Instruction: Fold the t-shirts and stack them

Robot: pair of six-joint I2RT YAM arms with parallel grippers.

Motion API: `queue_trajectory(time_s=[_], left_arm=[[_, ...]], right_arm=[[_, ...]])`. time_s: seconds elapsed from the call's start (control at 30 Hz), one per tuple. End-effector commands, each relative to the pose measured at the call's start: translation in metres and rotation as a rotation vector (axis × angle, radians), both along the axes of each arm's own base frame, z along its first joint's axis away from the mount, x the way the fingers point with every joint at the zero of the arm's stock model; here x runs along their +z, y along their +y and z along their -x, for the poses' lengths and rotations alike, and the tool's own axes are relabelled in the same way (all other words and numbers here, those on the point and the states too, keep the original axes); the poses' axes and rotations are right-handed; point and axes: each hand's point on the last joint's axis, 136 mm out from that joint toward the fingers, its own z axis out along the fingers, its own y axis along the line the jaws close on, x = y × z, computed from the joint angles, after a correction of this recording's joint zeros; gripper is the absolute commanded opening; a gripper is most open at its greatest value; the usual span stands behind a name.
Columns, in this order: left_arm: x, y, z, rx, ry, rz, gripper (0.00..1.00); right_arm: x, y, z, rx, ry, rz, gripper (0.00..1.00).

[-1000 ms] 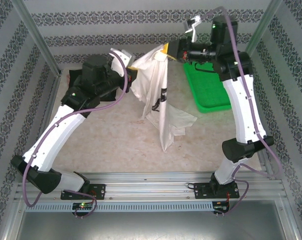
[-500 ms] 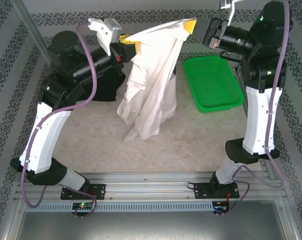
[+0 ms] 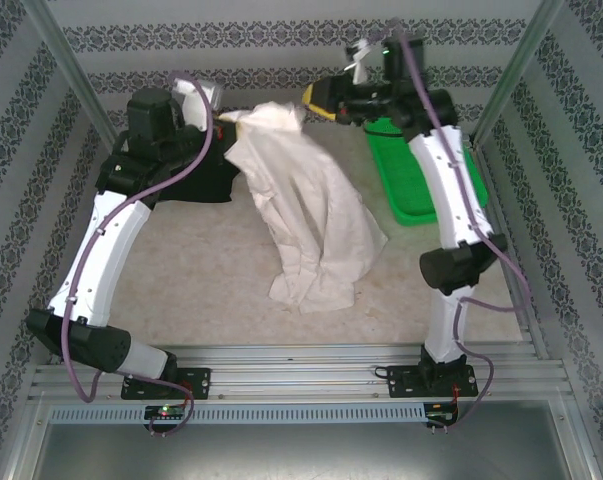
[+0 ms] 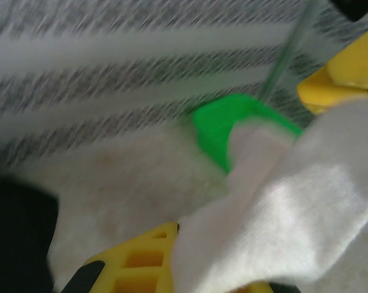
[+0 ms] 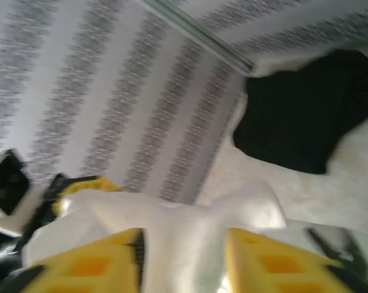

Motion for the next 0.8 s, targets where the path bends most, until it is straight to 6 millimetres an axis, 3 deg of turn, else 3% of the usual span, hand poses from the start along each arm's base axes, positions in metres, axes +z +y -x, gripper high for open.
queue_trajectory(time_s=[0.0, 0.1, 0.2, 0.3, 0.4, 0.5, 0.6, 0.77], left_arm=[[-0.016, 0.014, 0.020, 0.035, 0.059, 0.082, 0.00], [-0.070, 0.017, 0.037, 0.063, 0.178, 0.098, 0.00], [-0.121, 0.021, 0.058, 0.093, 0.286, 0.130, 0.00], [-0.172, 0.022, 0.086, 0.112, 0.412, 0.166, 0.00], [-0.208, 0.021, 0.113, 0.127, 0.515, 0.193, 0.00], [-0.240, 0.022, 0.132, 0.152, 0.606, 0.202, 0.00], [-0.270, 0.029, 0.143, 0.210, 0.680, 0.181, 0.00], [-0.301, 0.044, 0.149, 0.333, 0.770, 0.160, 0.00]], right_arm=[[-0.060, -0.018, -0.011, -0.081, 0.079, 0.205, 0.55], [-0.092, -0.045, 0.011, -0.116, 0.104, 0.375, 0.68], [-0.138, -0.079, 0.035, -0.175, 0.218, 0.461, 0.70], [-0.192, -0.099, 0.054, -0.220, 0.329, 0.481, 0.70], [-0.236, -0.113, 0.062, -0.254, 0.396, 0.582, 0.69], [-0.261, -0.127, 0.057, -0.314, 0.420, 0.653, 0.65], [-0.286, -0.138, 0.051, -0.341, 0.439, 0.739, 0.61], [-0.329, -0.152, 0.053, -0.354, 0.494, 0.885, 0.55]])
